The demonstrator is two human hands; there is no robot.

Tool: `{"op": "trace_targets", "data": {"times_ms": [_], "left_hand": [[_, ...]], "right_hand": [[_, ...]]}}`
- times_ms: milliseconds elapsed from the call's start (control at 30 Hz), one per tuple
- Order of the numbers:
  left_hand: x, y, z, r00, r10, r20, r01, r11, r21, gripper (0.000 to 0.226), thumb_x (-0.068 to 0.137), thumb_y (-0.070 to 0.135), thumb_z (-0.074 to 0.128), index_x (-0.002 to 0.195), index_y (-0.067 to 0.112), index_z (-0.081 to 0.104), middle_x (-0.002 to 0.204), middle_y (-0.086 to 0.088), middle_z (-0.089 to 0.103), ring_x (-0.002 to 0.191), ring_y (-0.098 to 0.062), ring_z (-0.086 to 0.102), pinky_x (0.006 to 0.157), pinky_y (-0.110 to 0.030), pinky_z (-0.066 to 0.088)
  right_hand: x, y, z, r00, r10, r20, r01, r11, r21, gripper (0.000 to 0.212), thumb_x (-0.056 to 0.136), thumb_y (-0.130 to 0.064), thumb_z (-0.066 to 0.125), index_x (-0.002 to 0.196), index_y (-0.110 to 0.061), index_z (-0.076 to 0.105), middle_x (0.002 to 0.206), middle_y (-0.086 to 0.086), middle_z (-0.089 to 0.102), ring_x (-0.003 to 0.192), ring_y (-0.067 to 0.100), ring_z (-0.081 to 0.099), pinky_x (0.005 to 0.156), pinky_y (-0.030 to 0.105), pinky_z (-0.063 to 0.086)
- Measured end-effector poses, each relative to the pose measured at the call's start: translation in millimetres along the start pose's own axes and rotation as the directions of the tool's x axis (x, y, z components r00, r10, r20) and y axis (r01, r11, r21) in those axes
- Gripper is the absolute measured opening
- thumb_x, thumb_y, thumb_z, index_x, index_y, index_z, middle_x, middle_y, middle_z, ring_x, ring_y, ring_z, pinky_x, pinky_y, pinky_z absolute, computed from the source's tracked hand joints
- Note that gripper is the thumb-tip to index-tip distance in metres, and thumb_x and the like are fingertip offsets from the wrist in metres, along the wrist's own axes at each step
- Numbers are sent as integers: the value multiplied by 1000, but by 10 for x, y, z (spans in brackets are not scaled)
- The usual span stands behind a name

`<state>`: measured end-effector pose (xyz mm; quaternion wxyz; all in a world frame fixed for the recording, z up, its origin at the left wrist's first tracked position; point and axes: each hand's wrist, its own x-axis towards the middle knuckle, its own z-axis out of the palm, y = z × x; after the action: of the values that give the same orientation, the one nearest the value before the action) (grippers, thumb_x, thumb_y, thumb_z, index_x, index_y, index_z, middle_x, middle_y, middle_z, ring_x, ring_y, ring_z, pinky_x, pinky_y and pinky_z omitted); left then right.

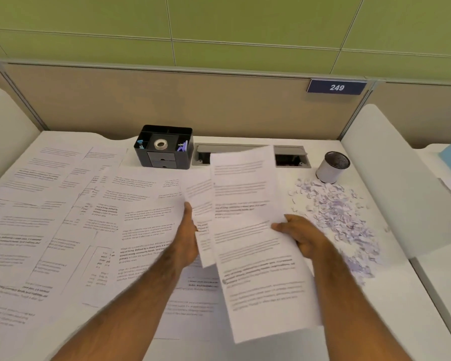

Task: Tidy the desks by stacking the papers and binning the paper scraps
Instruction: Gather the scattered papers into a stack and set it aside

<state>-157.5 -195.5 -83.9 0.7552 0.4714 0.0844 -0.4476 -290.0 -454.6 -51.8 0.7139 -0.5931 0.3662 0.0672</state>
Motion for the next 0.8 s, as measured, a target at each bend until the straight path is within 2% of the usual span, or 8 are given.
{"op": "trace_targets", "data": {"times_ms": [67,133,200,267,433,567,700,800], "left_hand": [[-5,21,-73,991,-27,-131,35,998,55,54,101,61,42,126,20,69,121,-11,74,111,-34,69,93,-50,55],[38,-40,-226,950,-20,-311,95,969,228,37,102,35,59,128,10,67,121,-14,72,107,-34,69,95,-51,56],[74,-126,-396,914,-4,-406,152,931,333,35,101,15,60,133,4,61,126,-15,69,110,-35,66,100,-54,53],[67,-195,-486,898,-1,-440,176,918,356,33,99,6,58,132,1,60,125,-16,69,109,-37,66,99,-54,54],[20,-258,-550,909,25,-416,167,892,419,35,97,6,64,132,2,61,129,-15,68,101,-31,68,86,-42,58],[-51,-202,-474,900,163,-404,86,843,531,39,98,7,62,137,5,59,132,-12,67,103,-25,64,91,-35,53],[-116,-55,-380,866,340,-366,-91,828,554,33,100,7,58,132,9,64,119,-4,71,90,-13,67,72,-24,53],[-142,61,-306,819,430,-381,-218,847,485,26,101,8,58,124,16,66,101,8,73,87,-7,68,67,-21,54]], "right_hand": [[102,182,198,999,41,20,-41,999,-7,30,89,5,66,118,11,65,109,31,71,84,38,74,68,42,63],[191,310,359,996,83,35,-83,996,-18,31,88,4,68,118,11,65,107,28,73,92,43,73,76,47,61],[243,365,492,993,118,32,-117,993,-33,29,88,3,69,116,10,66,106,27,73,95,44,72,78,48,61],[268,367,585,992,128,22,-126,990,-68,27,89,3,68,114,12,66,106,28,73,92,43,72,75,45,61],[332,327,727,991,106,84,-90,980,-175,29,87,6,66,115,8,68,108,23,74,97,42,72,79,44,61],[365,220,797,990,46,132,-11,966,-259,36,77,-1,70,113,0,72,105,17,77,96,39,73,92,55,57],[339,41,810,991,-75,112,101,964,-248,27,84,2,68,111,-3,73,102,15,78,92,36,75,87,54,60],[299,-37,791,970,-84,228,139,962,-237,30,87,2,68,115,-6,71,108,10,77,96,33,75,85,45,61]]}}
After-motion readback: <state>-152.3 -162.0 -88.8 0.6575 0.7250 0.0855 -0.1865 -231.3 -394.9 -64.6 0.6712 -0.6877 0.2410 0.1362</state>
